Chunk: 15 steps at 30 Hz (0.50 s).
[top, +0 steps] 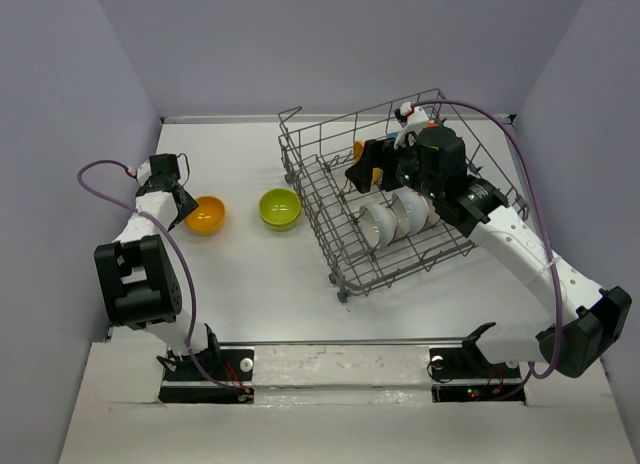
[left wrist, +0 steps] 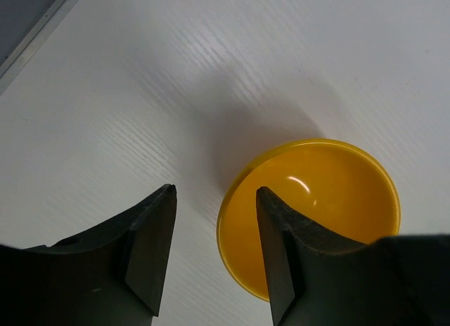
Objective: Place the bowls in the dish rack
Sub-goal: Pick up the bowl from the center of the board.
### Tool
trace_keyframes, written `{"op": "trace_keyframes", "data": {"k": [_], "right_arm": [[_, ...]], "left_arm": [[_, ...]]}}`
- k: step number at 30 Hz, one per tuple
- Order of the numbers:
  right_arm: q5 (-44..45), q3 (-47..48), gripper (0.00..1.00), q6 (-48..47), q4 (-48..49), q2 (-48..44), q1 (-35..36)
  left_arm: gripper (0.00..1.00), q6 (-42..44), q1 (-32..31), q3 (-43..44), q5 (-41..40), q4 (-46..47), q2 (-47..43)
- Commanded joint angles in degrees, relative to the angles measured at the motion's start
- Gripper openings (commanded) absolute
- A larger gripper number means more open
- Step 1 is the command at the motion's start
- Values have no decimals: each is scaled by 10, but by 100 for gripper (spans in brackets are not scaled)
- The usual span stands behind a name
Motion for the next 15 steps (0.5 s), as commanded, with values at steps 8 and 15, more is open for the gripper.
{"op": "trace_keyframes", "data": {"k": [8, 15], "right_arm": [[0, 4, 100, -8, 10, -11, 4], [-4, 3, 100, -8, 9, -11, 4]], "left_arm": [[49, 2, 0, 19, -13, -1, 27], [33, 2, 0, 20, -2, 1, 38]]}}
